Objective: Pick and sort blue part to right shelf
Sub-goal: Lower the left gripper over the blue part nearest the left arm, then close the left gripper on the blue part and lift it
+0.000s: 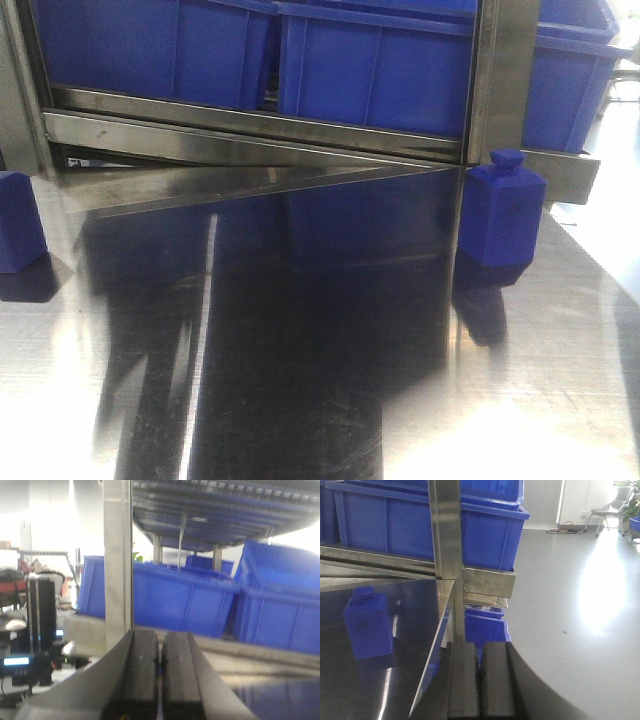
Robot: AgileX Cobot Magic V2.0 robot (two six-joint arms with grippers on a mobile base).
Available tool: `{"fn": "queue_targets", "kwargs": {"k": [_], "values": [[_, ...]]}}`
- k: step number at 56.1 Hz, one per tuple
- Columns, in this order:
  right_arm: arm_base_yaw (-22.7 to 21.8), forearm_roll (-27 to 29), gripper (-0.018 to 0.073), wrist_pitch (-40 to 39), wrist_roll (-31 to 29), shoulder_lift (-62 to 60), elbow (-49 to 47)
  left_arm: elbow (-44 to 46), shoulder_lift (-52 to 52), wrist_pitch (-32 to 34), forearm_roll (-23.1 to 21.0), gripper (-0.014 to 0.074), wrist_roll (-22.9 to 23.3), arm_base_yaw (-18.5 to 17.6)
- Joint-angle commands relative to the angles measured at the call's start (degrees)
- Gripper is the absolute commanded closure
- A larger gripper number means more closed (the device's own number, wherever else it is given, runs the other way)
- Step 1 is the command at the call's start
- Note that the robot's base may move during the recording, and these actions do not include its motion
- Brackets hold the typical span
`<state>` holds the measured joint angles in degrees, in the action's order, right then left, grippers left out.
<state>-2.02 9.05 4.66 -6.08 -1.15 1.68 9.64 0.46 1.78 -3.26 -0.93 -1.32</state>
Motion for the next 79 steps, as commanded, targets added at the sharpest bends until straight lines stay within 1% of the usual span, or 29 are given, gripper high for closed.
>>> {"fn": "queue_targets", "kwargs": {"k": [1,6,11,14,18,22,27,30,34,38,45,62,70,73,79], "values": [[-0.1,-0.4,0.0515,-4.7,-0.3,-0.4,-0.4,9.6,4.2,-4.1,0.9,0.0437,0.2,-0.3],[-0.1,-0.4,0.0515,-4.7,-0.3,-0.4,-0.4,18.0,10.1,-13.8,1.2,0.0437,0.2,-0.3],[-0.1,-0.4,0.0515,-4.7,-0.3,-0.4,-0.4,24.7,16.7,-21.3,1.2,0.0436,0.2,-0.3],[-0.1,-0.4,0.0515,-4.7,-0.3,-0.4,-0.4,27.7,20.4,-24.1,1.2,0.0435,0.2,-0.5],[-0.1,-0.4,0.0515,-4.7,-0.3,-0.4,-0.4,30.7,25.1,-26.6,1.2,0.0407,0.2,-1.6],[-0.1,-0.4,0.0515,-4.7,-0.3,-0.4,-0.4,32.9,29.1,-29.1,1.2,0.0341,0.2,-2.9],[-0.1,-0.4,0.0515,-4.7,-0.3,-0.4,-0.4,35.3,34.4,-32.7,0.9,0.0188,0.2,-5.0],[-0.1,-0.4,0.0515,-4.7,-0.3,-0.4,-0.4,36.5,37.4,-35.1,0.3,0.0118,0.2,-5.8],[-0.1,-0.4,0.0515,-4.7,-0.3,-0.4,-0.4,38.4,41.4,-38.7,-0.6,0.0059,0.2,-6.2],[-0.1,-0.4,0.0515,-4.7,-0.3,-0.4,-0.4,41.1,46.1,-42.5,-1.4,0.0027,0.2,-6.2],[-0.1,-0.4,0.0515,-4.7,-0.3,-0.4,-0.4,46.9,53.5,-47.7,-1.8,-0.0001,0.2,-6.2],[-0.1,-0.4,0.0515,-4.7,-0.3,-0.4,-0.4,63.3,73.2,-60.4,-1.7,-0.0002,0.2,-6.1],[-0.1,-0.4,0.0515,-4.7,-0.3,-0.4,-0.4,69.0,80.2,-62.5,-1.2,-0.0001,0.9,-6.1],[-0.1,-0.4,0.0515,-4.7,-0.3,-0.4,-0.4,70.1,82.4,-62.6,-1.1,-0.0001,2.2,-6.1],[-0.1,-0.4,0.0515,-4.7,-0.3,-0.4,-0.4,70.7,86.1,-62.3,-1.0,-0.0001,2.2,-6.1]]}}
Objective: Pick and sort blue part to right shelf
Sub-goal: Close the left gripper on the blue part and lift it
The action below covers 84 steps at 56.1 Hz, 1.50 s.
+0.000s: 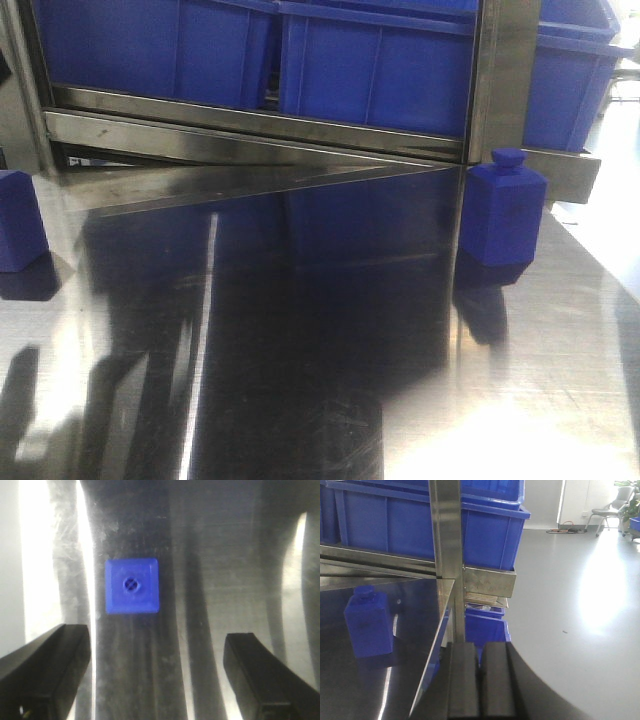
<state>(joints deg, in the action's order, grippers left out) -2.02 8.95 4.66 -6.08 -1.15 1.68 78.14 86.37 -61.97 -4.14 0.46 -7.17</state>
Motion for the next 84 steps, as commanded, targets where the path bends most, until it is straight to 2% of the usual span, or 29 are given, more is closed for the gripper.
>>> {"fn": "queue_targets", "kwargs": {"k": [1,19,41,55,62,78,84], "values": [[-0.1,-0.3,0.0515,-4.7,-0.3,-0.4,-0.4,2.2,0.8,1.8,-0.1,-0.0001,0.8,-0.3],[-0.1,-0.3,0.0515,-4.7,-0.3,-0.4,-0.4,2.2,9.8,3.6,0.7,-0.0001,0.8,1.3],[-0.1,-0.3,0.0515,-4.7,-0.3,-0.4,-0.4,2.2,12.0,10.1,0.4,-0.0001,0.8,1.7],[-0.1,-0.3,0.0515,-4.7,-0.3,-0.4,-0.4,2.2,14.6,7.4,0.4,0.0003,0.8,1.7],[-0.1,-0.3,0.0515,-5.0,-0.2,-0.4,-0.4,2.2,15.6,6.2,0.4,0.0036,0.8,1.7],[-0.1,-0.3,0.0515,-5.0,-0.2,-0.4,-0.4,2.2,15.5,5.6,0.5,0.0213,0.8,1.7],[-0.1,-0.3,0.0515,-5.0,-0.2,-0.4,-0.4,2.2,15.4,4.7,1.1,0.0233,0.7,1.7]]}}
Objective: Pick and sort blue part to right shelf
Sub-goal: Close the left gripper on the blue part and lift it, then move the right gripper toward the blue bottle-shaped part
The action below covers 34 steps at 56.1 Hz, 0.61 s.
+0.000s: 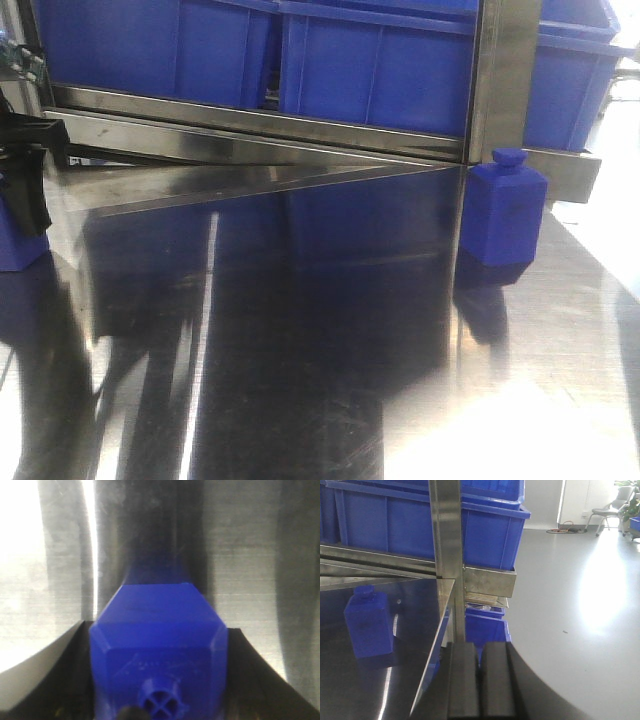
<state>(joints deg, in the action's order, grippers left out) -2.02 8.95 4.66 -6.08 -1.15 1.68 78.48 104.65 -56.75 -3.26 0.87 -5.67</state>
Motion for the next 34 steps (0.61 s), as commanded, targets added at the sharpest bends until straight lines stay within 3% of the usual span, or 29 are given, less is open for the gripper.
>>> {"fn": "queue_targets", "kwargs": {"k": [1,22,34], "values": [[-0.1,-0.3,0.0515,-5.0,-0.2,-0.4,-0.4,1.9,-2.8,-0.7,0.2,0.0233,0.1,0.2],[-0.1,-0.3,0.0515,-5.0,-0.2,-0.4,-0.4,1.8,-12.5,-3.6,0.7,0.0264,-2.0,0.2],[-0.1,0.3,0.0515,-6.6,-0.2,-0.4,-0.5,-4.6,-26.3,1.3,1.3,0.0264,-3.1,0.2]]}}
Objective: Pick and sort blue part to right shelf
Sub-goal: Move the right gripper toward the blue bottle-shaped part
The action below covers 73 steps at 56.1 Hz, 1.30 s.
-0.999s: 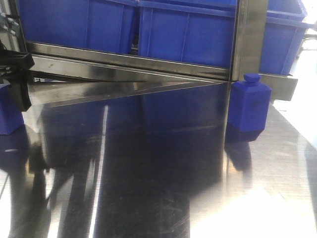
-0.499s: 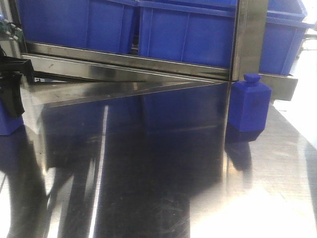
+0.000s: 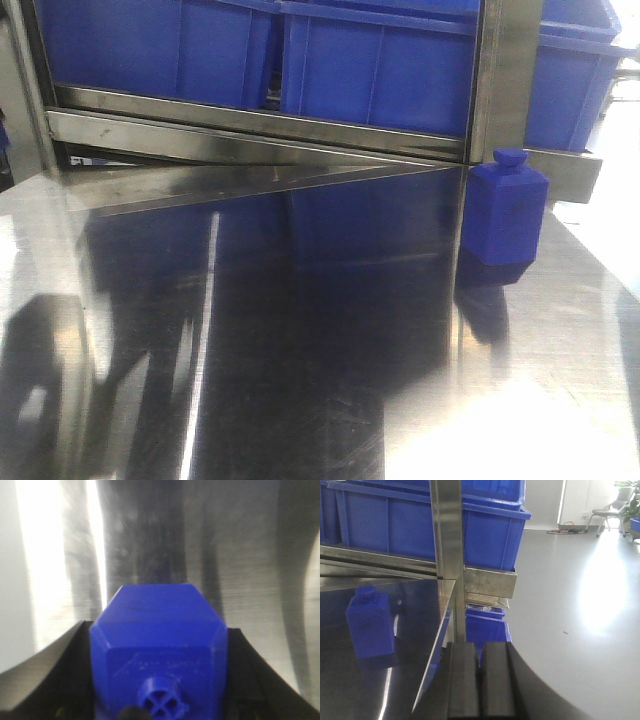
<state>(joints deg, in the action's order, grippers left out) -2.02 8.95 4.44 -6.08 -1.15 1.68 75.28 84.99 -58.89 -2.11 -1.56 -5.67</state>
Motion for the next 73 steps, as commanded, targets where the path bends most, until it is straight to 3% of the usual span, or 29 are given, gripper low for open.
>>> {"fn": "queue_targets", "kwargs": {"k": [1,8,18,30,43,48,54,63,67,73], "values": [[-0.1,0.8,0.0515,-6.7,-0.2,-0.4,-0.5,-2.2,-7.7,3.8,0.2,0.0265,-0.7,0.2],[-0.1,5.1,0.0515,-7.3,-0.2,-0.4,-2.5,-9.7,-16.6,7.9,0.3,0.0264,-0.9,0.2],[-0.1,5.6,0.0515,-3.1,-0.2,1.1,-11.6,-21.1,-30.9,18.5,0.6,0.0264,-0.9,0.2],[0.1,5.6,0.0515,10.3,-0.4,14.1,-28.1,-31.6,-44.0,27.7,0.6,0.0265,-0.9,0.2],[6.8,5.5,0.0494,24.0,-4.7,31.7,-46.5,-35.2,-46.9,29.0,0.6,0.0265,-0.9,0.2],[8.9,5.6,0.0400,31.6,-4.7,40.7,-54.0,-35.2,-47.5,29.8,0.4,0.0265,-0.9,0.2],[10.1,5.6,0.0225,40.8,-4.7,49.3,-62.4,-35.2,-48.0,31.1,0.3,0.0265,-0.9,0.2],[10.1,5.6,-0.0009,48.6,-4.7,59.9,-70.6,-35.2,-48.0,32.6,-0.2,0.0265,-0.9,0.2],[10.1,6.2,-0.0063,49.8,-4.7,63.9,-73.0,-35.2,-48.0,32.7,-0.3,0.0265,-0.9,0.2],[10.5,9.3,-0.0060,51.1,-8.2,69.2,-75.9,-35.2,-48.0,32.7,-0.3,0.0265,-0.9,0.2]]}}
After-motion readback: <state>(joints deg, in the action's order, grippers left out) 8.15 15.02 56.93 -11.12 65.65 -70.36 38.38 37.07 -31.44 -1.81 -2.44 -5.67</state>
